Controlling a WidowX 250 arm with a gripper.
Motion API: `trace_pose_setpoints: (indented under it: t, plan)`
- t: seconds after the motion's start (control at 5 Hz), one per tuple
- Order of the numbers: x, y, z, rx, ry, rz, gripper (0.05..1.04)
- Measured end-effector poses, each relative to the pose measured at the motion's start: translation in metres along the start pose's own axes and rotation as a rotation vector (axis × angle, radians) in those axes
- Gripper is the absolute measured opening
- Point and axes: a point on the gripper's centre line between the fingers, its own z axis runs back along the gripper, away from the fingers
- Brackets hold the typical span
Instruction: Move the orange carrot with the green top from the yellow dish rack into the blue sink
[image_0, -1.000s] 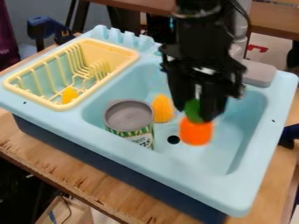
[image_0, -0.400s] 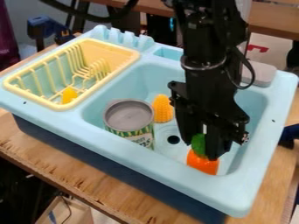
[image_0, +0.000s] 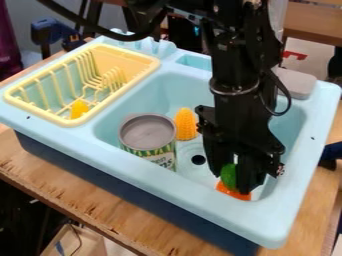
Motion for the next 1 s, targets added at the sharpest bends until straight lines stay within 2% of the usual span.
trace_pose_setpoints:
  t: [0.2, 0.4, 0.6, 0.8, 1.0]
  plan:
    - [-0.001, 0.005, 0.003, 0.000, 0.032, 0.052, 0.952]
    - [0.002, 0.014, 0.019, 0.003, 0.019, 0.127, 1.009]
    - [0.009, 0.020, 0.055, 0.030, -0.053, 0.183, 1.003]
    - [0.006, 0.028, 0.080, 0.088, -0.060, 0.210, 1.003]
    - [-0.008, 0.049, 0.107, 0.162, -0.053, 0.261, 1.003]
